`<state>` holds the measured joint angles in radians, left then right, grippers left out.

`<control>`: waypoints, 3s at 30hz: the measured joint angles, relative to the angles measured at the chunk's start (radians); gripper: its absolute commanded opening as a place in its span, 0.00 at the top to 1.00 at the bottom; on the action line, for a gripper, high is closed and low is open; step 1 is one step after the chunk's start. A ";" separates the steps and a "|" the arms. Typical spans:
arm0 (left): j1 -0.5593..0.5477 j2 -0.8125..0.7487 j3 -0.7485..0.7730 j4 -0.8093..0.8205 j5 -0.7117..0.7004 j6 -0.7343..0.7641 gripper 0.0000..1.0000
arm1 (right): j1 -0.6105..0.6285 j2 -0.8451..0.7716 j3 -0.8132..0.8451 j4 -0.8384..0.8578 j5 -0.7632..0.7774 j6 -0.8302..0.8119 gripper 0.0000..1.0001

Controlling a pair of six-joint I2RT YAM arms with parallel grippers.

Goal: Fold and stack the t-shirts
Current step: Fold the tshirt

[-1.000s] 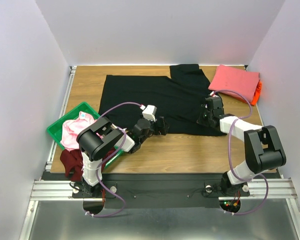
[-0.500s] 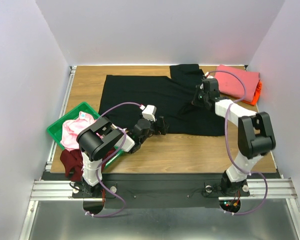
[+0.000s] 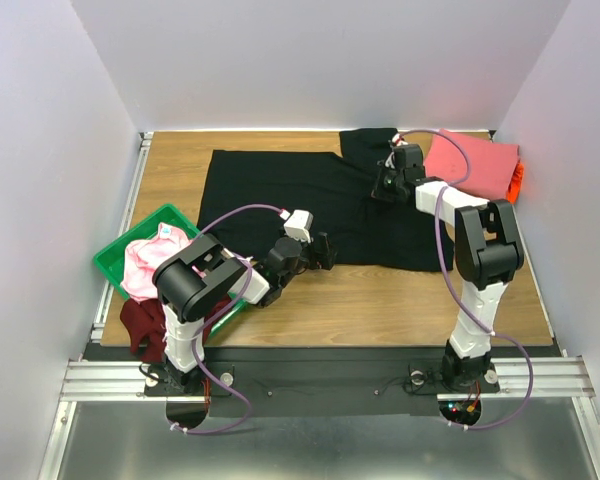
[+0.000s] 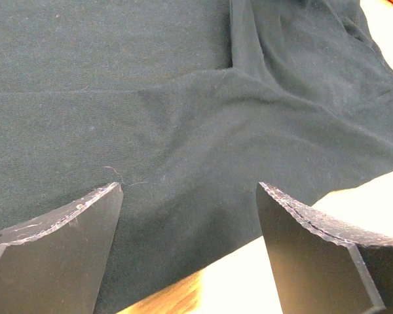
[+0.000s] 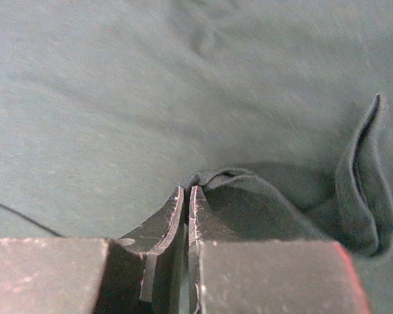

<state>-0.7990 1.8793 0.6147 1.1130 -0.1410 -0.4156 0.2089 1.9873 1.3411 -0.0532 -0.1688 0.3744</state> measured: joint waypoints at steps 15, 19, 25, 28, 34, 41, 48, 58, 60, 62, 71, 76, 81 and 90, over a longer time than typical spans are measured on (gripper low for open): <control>0.000 -0.018 0.000 -0.033 -0.018 0.000 0.04 | 0.000 -0.027 0.037 0.047 -0.126 -0.032 0.41; 0.000 -0.032 -0.003 -0.051 -0.033 0.004 0.04 | 0.000 -0.172 -0.089 0.060 -0.065 -0.031 0.29; 0.000 -0.034 -0.007 -0.058 -0.047 0.012 0.04 | -0.047 -0.443 -0.359 0.089 0.113 -0.008 0.24; 0.000 -0.034 -0.007 -0.058 -0.048 0.014 0.04 | -0.122 -0.505 -0.476 0.087 0.179 0.014 0.24; 0.000 -0.034 -0.009 -0.053 -0.048 0.015 0.03 | -0.228 -0.536 -0.604 0.052 0.253 0.034 0.24; 0.000 -0.034 -0.030 -0.021 -0.047 0.015 0.03 | -0.244 -0.531 -0.605 0.048 0.276 0.040 0.27; 0.000 -0.035 -0.051 0.007 -0.047 0.015 0.03 | -0.269 -0.466 -0.605 0.040 0.301 0.043 0.38; 0.000 -0.048 -0.075 0.022 -0.042 0.013 0.03 | -0.283 -0.434 -0.603 0.031 0.323 0.045 0.44; 0.000 -0.058 -0.084 0.021 -0.041 0.011 0.03 | -0.284 -0.434 -0.603 0.027 0.328 0.044 0.44; 0.000 -0.071 -0.094 0.018 -0.040 0.006 0.03 | -0.284 -0.435 -0.603 0.023 0.335 0.044 0.44; 0.000 -0.160 -0.153 0.019 -0.035 -0.023 0.03 | -0.288 -0.581 -0.671 -0.100 0.351 0.049 0.40; -0.005 -0.234 -0.187 0.000 -0.039 -0.031 0.03 | -0.288 -0.655 -0.673 -0.177 0.352 0.048 0.35; -0.019 -0.420 -0.200 -0.071 -0.089 -0.023 0.01 | -0.288 -0.798 -0.672 -0.231 0.340 0.039 0.30; 0.029 -0.460 -0.023 -0.212 -0.219 0.053 0.01 | -0.288 -0.772 -0.551 -0.206 0.219 0.011 0.28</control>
<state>-0.7696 1.4193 0.5915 0.9012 -0.3603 -0.3630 -0.0795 1.2156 0.7898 -0.2592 0.0505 0.3855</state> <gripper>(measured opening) 0.985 0.712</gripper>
